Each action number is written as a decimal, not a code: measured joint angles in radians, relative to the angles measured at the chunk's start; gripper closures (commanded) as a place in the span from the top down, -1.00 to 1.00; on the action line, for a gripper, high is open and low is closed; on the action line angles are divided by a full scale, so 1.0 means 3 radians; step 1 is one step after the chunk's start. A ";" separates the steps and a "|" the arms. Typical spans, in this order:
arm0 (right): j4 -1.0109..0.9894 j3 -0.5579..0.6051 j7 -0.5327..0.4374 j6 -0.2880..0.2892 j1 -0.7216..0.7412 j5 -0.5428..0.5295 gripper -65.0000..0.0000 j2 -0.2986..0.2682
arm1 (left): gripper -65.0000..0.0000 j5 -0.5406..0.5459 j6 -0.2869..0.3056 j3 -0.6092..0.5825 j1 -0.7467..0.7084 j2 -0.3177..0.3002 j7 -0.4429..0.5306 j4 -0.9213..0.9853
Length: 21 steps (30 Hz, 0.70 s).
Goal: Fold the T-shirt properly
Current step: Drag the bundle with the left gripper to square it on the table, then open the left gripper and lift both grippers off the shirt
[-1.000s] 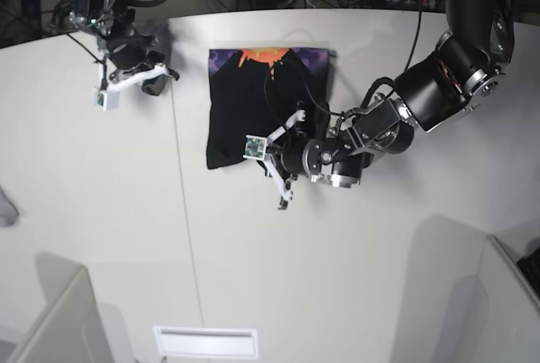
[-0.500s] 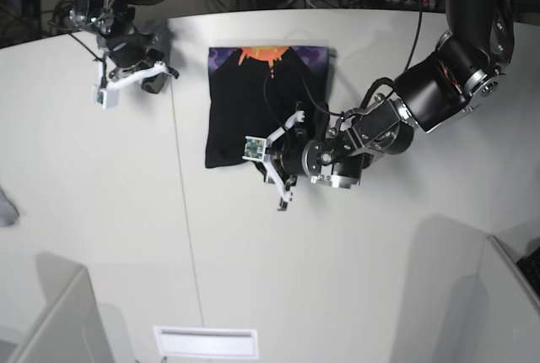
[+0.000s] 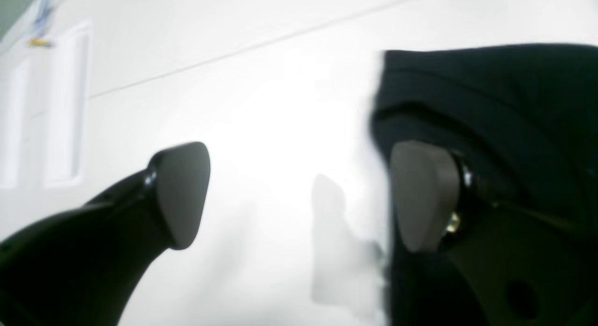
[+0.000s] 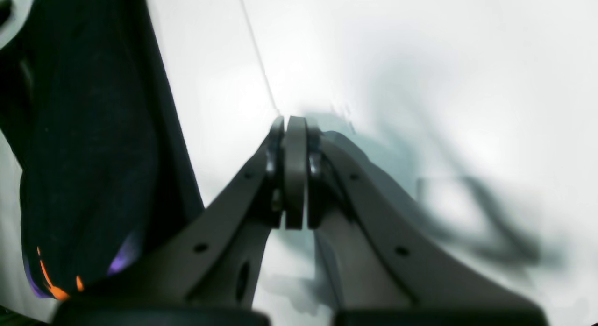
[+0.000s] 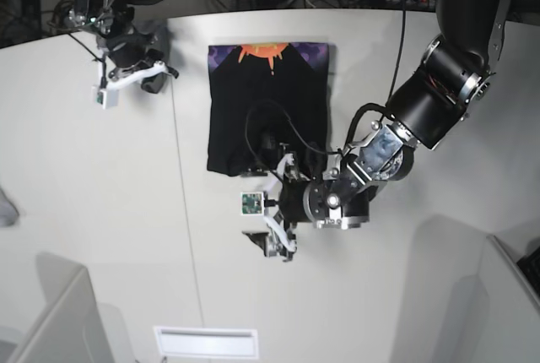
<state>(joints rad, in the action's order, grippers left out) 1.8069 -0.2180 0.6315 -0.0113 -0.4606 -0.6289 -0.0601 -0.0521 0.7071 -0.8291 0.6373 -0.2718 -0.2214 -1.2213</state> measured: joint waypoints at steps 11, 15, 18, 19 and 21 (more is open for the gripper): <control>-0.0001 0.0202 -0.0456 0.0009 0.0008 0.0525 -1.00 -0.0153 | -1.00 -0.0014 -0.0009 0.1737 -0.0949 -0.0036 -0.0310 -0.1150; 0.0011 0.0426 -0.0732 0.0024 -0.0011 0.0903 -1.00 -0.0083 | -1.00 0.0001 -0.0008 0.2202 -0.1488 -0.0015 -0.0314 -0.1695; 0.0017 0.0501 -0.1099 0.0032 -0.0010 0.0930 -1.00 -0.0102 | -1.00 -0.0001 -0.0010 0.2415 -0.1809 -0.0135 -0.0277 -0.1975; 0.0018 0.0518 -0.1245 0.0025 -0.0018 0.0952 -1.00 -0.0118 | -1.00 -0.0004 -0.0010 0.2495 -0.1918 -0.0175 -0.0272 -0.2051; 0.0020 0.0534 -0.1478 0.0031 -0.0076 0.0951 -1.00 -0.0123 | -1.00 -0.0020 -0.0009 0.2663 -0.2162 -0.0225 -0.0088 -0.2166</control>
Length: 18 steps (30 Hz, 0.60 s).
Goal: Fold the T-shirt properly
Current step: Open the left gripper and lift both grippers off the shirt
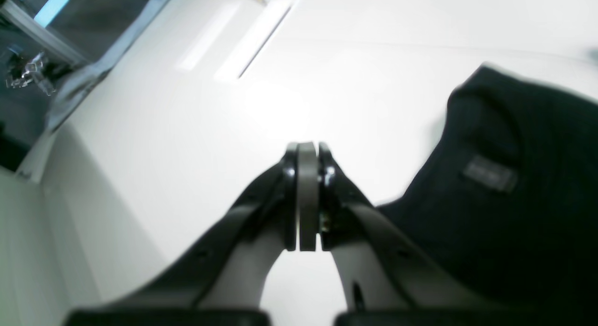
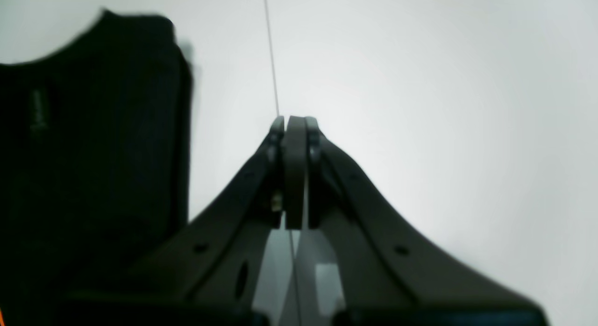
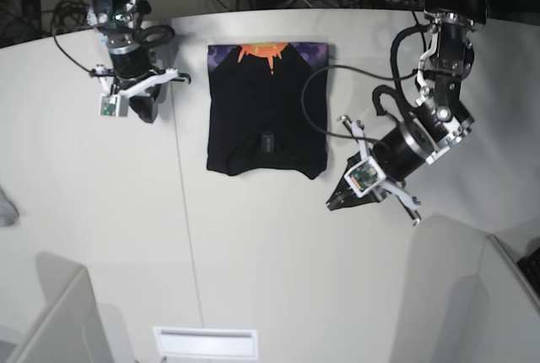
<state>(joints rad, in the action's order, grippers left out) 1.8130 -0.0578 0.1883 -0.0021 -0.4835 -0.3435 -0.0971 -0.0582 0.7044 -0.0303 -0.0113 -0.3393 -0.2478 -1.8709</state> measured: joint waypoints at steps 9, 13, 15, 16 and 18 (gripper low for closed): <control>-0.0006 -0.0015 -0.1106 -0.0017 -0.0575 0.0013 -1.00 -0.0467 | -1.00 0.0004 -0.0001 0.0877 -0.1246 -0.0003 0.1455 -0.0056; -0.0010 -0.0011 -0.1442 0.0010 -0.0926 0.0014 -1.00 -0.0622 | -1.00 0.0071 -0.0001 0.1057 -0.1732 0.0004 0.1595 -0.0058; -0.0013 -0.0017 -0.1535 0.0008 -0.1068 0.0014 -1.00 -0.0662 | -1.00 0.0346 0.0000 0.1123 -0.1948 0.0010 0.1691 -0.0052; -0.0014 -0.0024 -0.1597 0.0001 -0.1124 0.0014 -1.00 -0.0660 | -1.00 0.0467 0.0001 0.1179 -0.2035 0.0019 0.1724 -0.0055; -0.0015 -0.0024 -0.1704 0.0028 -0.1259 0.0014 -1.00 -0.0655 | -1.00 0.0643 0.0000 0.1287 -0.2193 0.0013 0.1778 -0.0060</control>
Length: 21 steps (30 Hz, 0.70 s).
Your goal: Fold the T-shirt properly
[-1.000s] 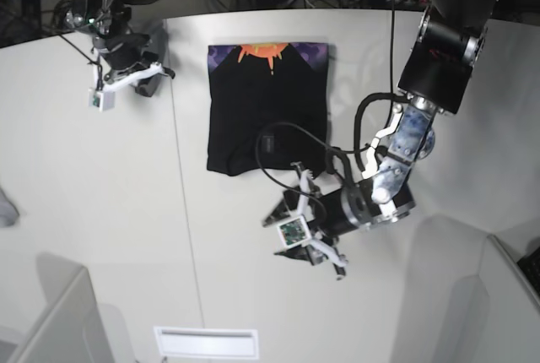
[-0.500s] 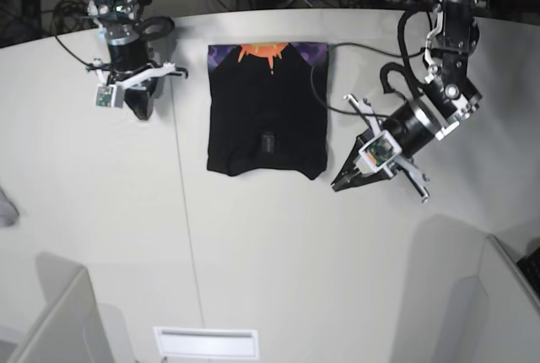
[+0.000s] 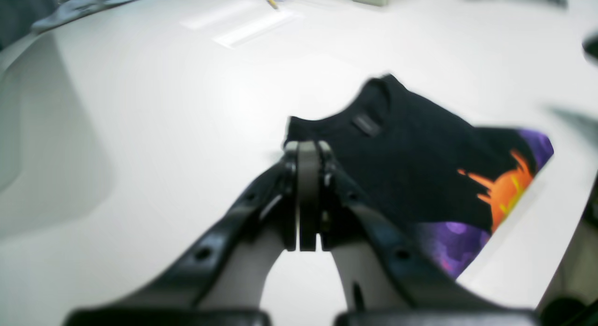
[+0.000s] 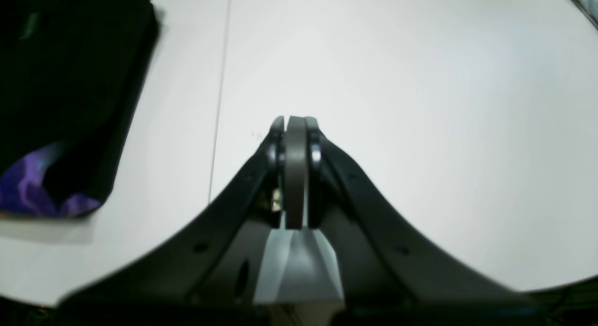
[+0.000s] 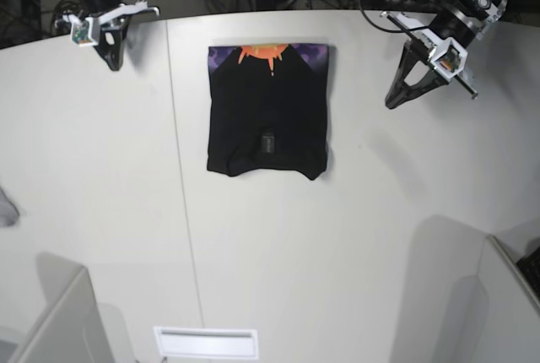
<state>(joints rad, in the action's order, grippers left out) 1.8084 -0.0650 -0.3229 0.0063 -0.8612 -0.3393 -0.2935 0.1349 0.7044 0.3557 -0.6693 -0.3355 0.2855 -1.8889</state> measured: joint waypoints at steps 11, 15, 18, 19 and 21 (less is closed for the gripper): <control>0.0003 -0.0001 -0.0074 -0.0018 -0.0573 -0.0001 -1.00 -0.0001 | -1.00 0.0093 -0.0038 0.0008 -0.0815 -0.0001 0.0238 0.0398; 0.0004 -0.0001 -0.0062 -0.0018 -0.0896 -0.0003 -1.00 -0.0001 | -1.00 0.0106 -0.0048 0.0009 -0.0982 -0.0009 0.0465 0.0760; 0.0004 0.0000 -0.0064 -0.0011 -0.1091 -0.0001 -1.00 -0.0001 | -1.00 0.0107 -0.0067 -0.0046 -0.1081 -0.0013 0.0498 0.1085; 0.0004 -0.0001 -0.0069 -0.0015 -0.1144 -0.0001 -1.00 -0.0003 | -1.00 0.0118 -0.0071 -0.0118 -0.1085 -0.0019 0.0516 0.1205; 0.0004 -0.0001 -0.0066 -0.0020 -0.1240 0.0000 -1.00 -0.0001 | -1.00 0.0094 -0.0047 -0.0259 -0.1082 -0.0003 0.0493 0.1403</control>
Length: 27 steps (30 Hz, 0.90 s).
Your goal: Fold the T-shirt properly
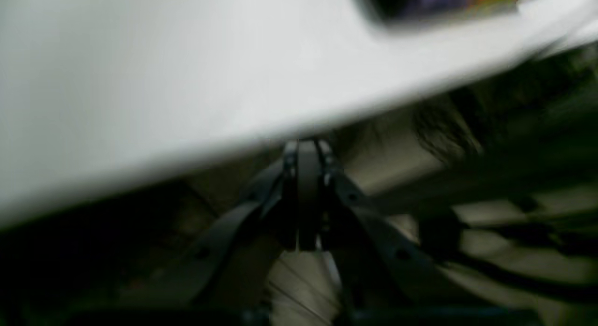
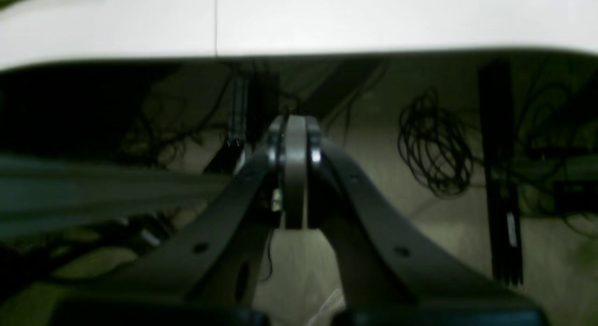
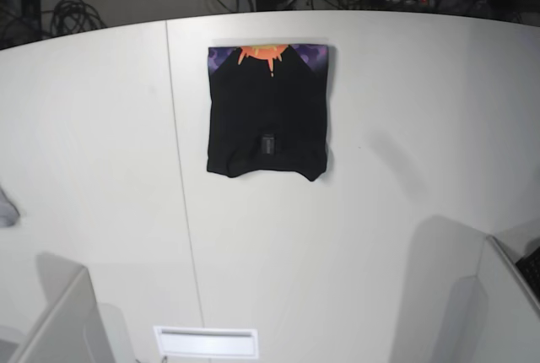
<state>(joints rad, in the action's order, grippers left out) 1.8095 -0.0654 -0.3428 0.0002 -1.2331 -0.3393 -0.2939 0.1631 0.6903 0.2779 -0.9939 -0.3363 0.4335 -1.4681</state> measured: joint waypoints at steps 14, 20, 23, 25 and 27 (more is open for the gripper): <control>-0.1214 0.0383 0.1320 0.0025 0.0777 -0.0010 -1.00 0.0010 | -1.00 0.0017 -0.0017 -0.0120 0.0501 0.0289 0.0023 0.1085; -0.2068 0.0814 0.1570 0.0001 0.1340 -0.0005 -1.00 0.0005 | -1.00 0.0019 -0.0004 -0.0114 0.0919 0.0296 0.0013 0.1760; -0.2550 0.0978 0.1540 0.0006 0.1600 -0.0008 -1.00 0.0037 | -1.00 0.0042 -0.0005 -0.0117 0.1165 0.0294 0.0019 0.2225; -0.2906 0.1088 0.1567 0.0022 0.1816 -0.0003 -1.00 0.0038 | -1.00 0.0039 -0.0010 -0.0118 0.1391 0.0295 0.0008 0.2647; -0.3371 0.1279 0.1527 0.0014 0.2092 -0.0001 -1.00 0.0038 | -1.00 0.0051 -0.0005 -0.0120 0.1624 0.0298 0.0025 0.3122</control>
<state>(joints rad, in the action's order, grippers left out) 0.7982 0.3183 0.1154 0.0044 -0.6056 -0.3397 -0.2825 0.1783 0.6888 0.2420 -0.5068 -0.2470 0.4412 -0.5316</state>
